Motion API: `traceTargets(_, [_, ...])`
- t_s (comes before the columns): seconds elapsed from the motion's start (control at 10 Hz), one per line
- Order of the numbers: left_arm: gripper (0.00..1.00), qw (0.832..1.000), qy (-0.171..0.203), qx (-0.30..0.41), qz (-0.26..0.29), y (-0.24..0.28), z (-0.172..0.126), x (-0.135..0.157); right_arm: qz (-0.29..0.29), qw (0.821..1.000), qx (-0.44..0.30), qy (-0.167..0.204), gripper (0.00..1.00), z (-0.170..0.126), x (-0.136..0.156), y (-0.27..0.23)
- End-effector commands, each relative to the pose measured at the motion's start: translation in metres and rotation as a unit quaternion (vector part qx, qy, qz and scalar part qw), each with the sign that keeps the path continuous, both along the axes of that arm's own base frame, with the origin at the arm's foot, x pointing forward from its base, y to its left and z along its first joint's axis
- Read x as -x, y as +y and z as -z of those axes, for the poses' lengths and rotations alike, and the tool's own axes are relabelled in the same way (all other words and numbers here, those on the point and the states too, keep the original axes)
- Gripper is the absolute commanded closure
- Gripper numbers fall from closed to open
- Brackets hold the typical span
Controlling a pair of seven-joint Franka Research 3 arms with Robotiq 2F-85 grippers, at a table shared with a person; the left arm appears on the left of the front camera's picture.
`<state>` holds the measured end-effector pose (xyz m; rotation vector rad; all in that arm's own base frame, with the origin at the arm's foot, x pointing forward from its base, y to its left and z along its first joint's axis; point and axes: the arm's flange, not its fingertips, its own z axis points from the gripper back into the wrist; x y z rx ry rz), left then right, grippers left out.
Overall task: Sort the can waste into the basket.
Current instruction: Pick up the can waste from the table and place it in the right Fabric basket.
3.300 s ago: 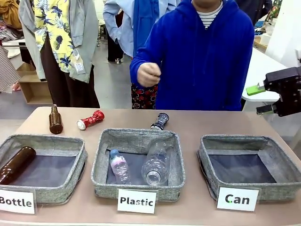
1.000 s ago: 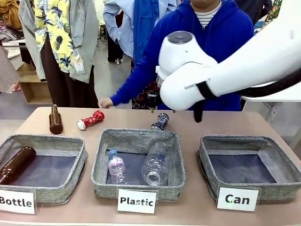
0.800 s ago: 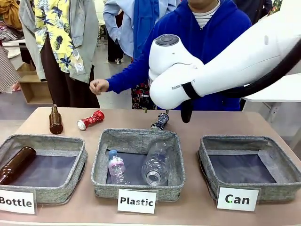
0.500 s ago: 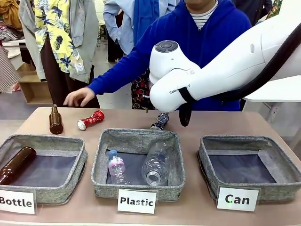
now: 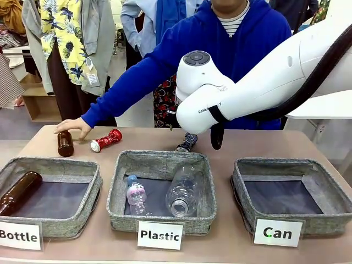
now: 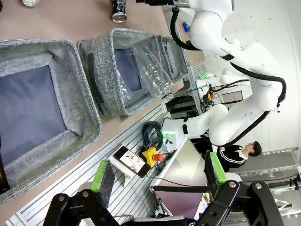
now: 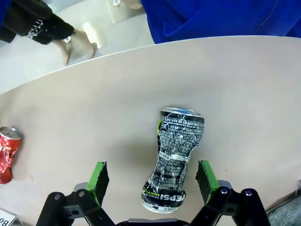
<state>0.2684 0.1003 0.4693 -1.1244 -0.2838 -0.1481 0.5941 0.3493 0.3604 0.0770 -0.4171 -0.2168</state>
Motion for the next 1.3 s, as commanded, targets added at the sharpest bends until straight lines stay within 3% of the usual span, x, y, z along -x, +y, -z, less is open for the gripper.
traceTargets(0.0, [0.0,1.0,0.005,0.003,0.001,-0.001,-0.001,0.003,0.013,1.0,-0.011,0.007,0.0,0.016,-0.012,-0.003])
traceTargets(0.4, [0.0,1.0,0.005,0.003,0.001,-0.001,-0.001,0.003,0.013,1.0,-0.004,0.022,0.0,0.049,-0.035,-0.005])
traceTargets(0.9, [0.0,1.0,0.005,0.003,0.001,-0.001,-0.001,0.003,0.025,0.999,-0.001,0.034,0.0,0.062,-0.042,-0.013])
traceTargets(1.0, [0.0,1.0,0.005,0.003,0.001,-0.001,-0.001,0.003,0.026,0.999,0.007,0.04,0.15,0.063,-0.044,-0.014])
traceTargets(1.1, [0.0,1.0,0.005,0.003,0.001,-0.001,-0.001,0.003,0.028,0.999,0.003,0.046,0.6,0.063,-0.043,-0.015])
traceTargets(1.2, [0.0,1.0,0.005,0.003,0.001,-0.001,-0.001,0.003,0.028,0.999,0.005,0.046,0.74,0.062,-0.042,-0.016])
